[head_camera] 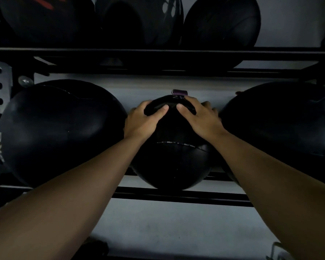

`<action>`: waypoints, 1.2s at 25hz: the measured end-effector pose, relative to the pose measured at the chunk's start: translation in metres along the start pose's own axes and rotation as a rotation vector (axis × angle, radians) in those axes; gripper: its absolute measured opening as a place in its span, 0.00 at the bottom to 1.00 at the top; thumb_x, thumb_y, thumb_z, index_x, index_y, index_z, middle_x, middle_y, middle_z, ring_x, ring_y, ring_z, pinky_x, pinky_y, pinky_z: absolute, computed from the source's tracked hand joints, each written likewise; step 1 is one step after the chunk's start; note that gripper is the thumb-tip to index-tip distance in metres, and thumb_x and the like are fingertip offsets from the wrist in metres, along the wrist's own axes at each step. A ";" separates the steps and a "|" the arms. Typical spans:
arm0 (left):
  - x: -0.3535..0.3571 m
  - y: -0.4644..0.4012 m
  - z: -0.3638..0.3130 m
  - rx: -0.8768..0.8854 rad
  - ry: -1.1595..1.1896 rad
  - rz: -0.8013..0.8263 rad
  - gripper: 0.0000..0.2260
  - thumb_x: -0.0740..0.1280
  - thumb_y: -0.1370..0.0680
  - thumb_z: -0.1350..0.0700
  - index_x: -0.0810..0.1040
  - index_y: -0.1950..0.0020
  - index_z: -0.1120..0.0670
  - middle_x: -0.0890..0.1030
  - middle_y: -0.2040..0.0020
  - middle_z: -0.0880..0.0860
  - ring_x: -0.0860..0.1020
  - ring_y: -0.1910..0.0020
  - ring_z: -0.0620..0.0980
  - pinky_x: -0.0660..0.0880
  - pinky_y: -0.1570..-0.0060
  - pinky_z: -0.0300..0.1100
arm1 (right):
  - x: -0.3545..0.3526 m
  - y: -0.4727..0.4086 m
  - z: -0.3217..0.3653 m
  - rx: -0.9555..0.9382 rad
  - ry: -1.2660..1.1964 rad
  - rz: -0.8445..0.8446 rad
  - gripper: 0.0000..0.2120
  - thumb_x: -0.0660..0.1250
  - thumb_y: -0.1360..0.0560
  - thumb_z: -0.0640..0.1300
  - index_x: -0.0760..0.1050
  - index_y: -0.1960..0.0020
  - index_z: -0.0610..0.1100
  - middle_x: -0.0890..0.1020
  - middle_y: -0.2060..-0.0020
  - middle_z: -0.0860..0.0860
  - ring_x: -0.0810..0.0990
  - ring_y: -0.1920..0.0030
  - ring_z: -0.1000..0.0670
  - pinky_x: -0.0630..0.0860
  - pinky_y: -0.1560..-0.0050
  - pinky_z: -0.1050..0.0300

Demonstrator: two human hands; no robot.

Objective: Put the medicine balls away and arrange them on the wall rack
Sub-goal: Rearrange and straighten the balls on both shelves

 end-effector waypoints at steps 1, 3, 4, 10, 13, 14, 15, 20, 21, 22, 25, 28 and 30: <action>-0.001 -0.007 -0.005 -0.027 -0.011 0.010 0.33 0.68 0.29 0.26 0.78 0.29 0.40 0.82 0.34 0.47 0.82 0.37 0.52 0.80 0.34 0.52 | -0.003 -0.010 0.002 0.017 -0.002 0.035 0.34 0.51 0.23 0.75 0.60 0.20 0.64 0.67 0.24 0.40 0.61 0.23 0.32 0.62 0.27 0.33; -0.002 -0.026 -0.014 -0.075 -0.032 0.052 0.31 0.70 0.28 0.29 0.81 0.31 0.45 0.85 0.37 0.49 0.84 0.39 0.53 0.80 0.35 0.50 | -0.007 -0.032 0.006 0.044 0.009 0.098 0.33 0.51 0.23 0.75 0.63 0.21 0.63 0.70 0.25 0.41 0.64 0.24 0.34 0.63 0.25 0.36; -0.003 -0.035 -0.017 -0.113 -0.033 0.091 0.30 0.71 0.27 0.30 0.82 0.32 0.47 0.85 0.37 0.50 0.84 0.40 0.54 0.80 0.35 0.50 | -0.008 -0.041 0.009 0.049 0.002 0.131 0.33 0.51 0.22 0.74 0.66 0.22 0.61 0.72 0.25 0.42 0.67 0.24 0.36 0.63 0.24 0.38; 0.000 -0.034 -0.017 -0.008 -0.049 0.091 0.28 0.65 0.21 0.32 0.82 0.30 0.49 0.83 0.31 0.52 0.81 0.32 0.53 0.74 0.28 0.52 | -0.006 -0.041 0.003 0.120 -0.198 0.081 0.30 0.55 0.23 0.74 0.74 0.31 0.56 0.73 0.28 0.45 0.69 0.27 0.37 0.66 0.26 0.40; -0.001 -0.002 -0.019 0.359 0.042 -0.022 0.27 0.65 0.23 0.33 0.83 0.30 0.47 0.80 0.29 0.48 0.77 0.28 0.46 0.70 0.23 0.50 | -0.008 -0.020 0.000 0.034 -0.394 -0.060 0.19 0.61 0.20 0.64 0.76 0.35 0.56 0.74 0.32 0.47 0.71 0.28 0.40 0.68 0.27 0.42; 0.000 0.005 -0.019 0.430 -0.014 0.023 0.30 0.65 0.24 0.31 0.81 0.29 0.46 0.79 0.28 0.48 0.75 0.26 0.46 0.69 0.23 0.51 | -0.006 -0.009 -0.002 -0.010 -0.383 -0.085 0.20 0.60 0.19 0.64 0.75 0.32 0.57 0.74 0.30 0.48 0.69 0.26 0.41 0.66 0.25 0.41; 0.002 0.010 -0.016 0.452 -0.083 0.061 0.32 0.64 0.25 0.30 0.79 0.26 0.45 0.77 0.25 0.48 0.73 0.23 0.47 0.68 0.21 0.53 | -0.002 0.005 -0.006 -0.051 -0.346 -0.111 0.24 0.58 0.19 0.65 0.72 0.27 0.59 0.72 0.26 0.48 0.66 0.23 0.41 0.63 0.24 0.40; 0.004 0.015 -0.007 0.346 -0.176 0.021 0.35 0.63 0.28 0.26 0.73 0.23 0.37 0.72 0.22 0.46 0.70 0.21 0.50 0.69 0.23 0.54 | 0.015 0.047 -0.015 -0.141 -0.166 -0.212 0.35 0.48 0.22 0.72 0.59 0.18 0.61 0.61 0.18 0.47 0.57 0.18 0.40 0.57 0.21 0.37; 0.004 0.008 -0.012 0.323 -0.187 0.020 0.34 0.64 0.28 0.25 0.74 0.24 0.36 0.74 0.24 0.45 0.72 0.24 0.50 0.72 0.26 0.53 | 0.012 0.036 -0.012 -0.137 -0.153 -0.212 0.34 0.49 0.21 0.71 0.61 0.18 0.60 0.63 0.18 0.46 0.59 0.19 0.39 0.58 0.21 0.37; 0.003 -0.002 -0.019 0.287 -0.200 0.029 0.33 0.65 0.28 0.25 0.76 0.26 0.36 0.75 0.25 0.45 0.74 0.25 0.50 0.73 0.28 0.52 | 0.009 0.023 -0.009 -0.123 -0.156 -0.191 0.33 0.50 0.20 0.69 0.62 0.19 0.59 0.65 0.20 0.45 0.61 0.20 0.38 0.60 0.22 0.38; 0.004 -0.029 -0.030 0.166 -0.192 0.087 0.31 0.66 0.28 0.24 0.79 0.29 0.37 0.78 0.27 0.46 0.77 0.28 0.51 0.75 0.30 0.50 | 0.002 -0.011 -0.008 -0.062 -0.219 -0.096 0.30 0.51 0.20 0.69 0.67 0.22 0.59 0.71 0.25 0.44 0.66 0.24 0.37 0.65 0.25 0.41; 0.007 -0.022 -0.019 0.182 -0.144 0.082 0.33 0.63 0.29 0.23 0.78 0.28 0.37 0.77 0.27 0.45 0.76 0.27 0.49 0.74 0.27 0.52 | 0.008 -0.006 -0.010 -0.065 -0.197 -0.117 0.33 0.48 0.23 0.72 0.68 0.23 0.60 0.72 0.27 0.46 0.67 0.25 0.38 0.66 0.27 0.41; 0.005 -0.009 -0.010 0.268 -0.092 0.040 0.32 0.63 0.26 0.26 0.77 0.26 0.38 0.77 0.25 0.43 0.74 0.25 0.46 0.71 0.24 0.51 | 0.010 -0.002 -0.011 -0.060 -0.209 -0.116 0.36 0.46 0.25 0.74 0.68 0.23 0.61 0.72 0.26 0.47 0.66 0.24 0.39 0.65 0.26 0.40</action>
Point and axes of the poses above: each hand's wrist, its own y-axis away from the middle knuckle, its own x-axis out of the palm, z = x × y, the point moved 3 cm from there along -y, towards the middle knuckle
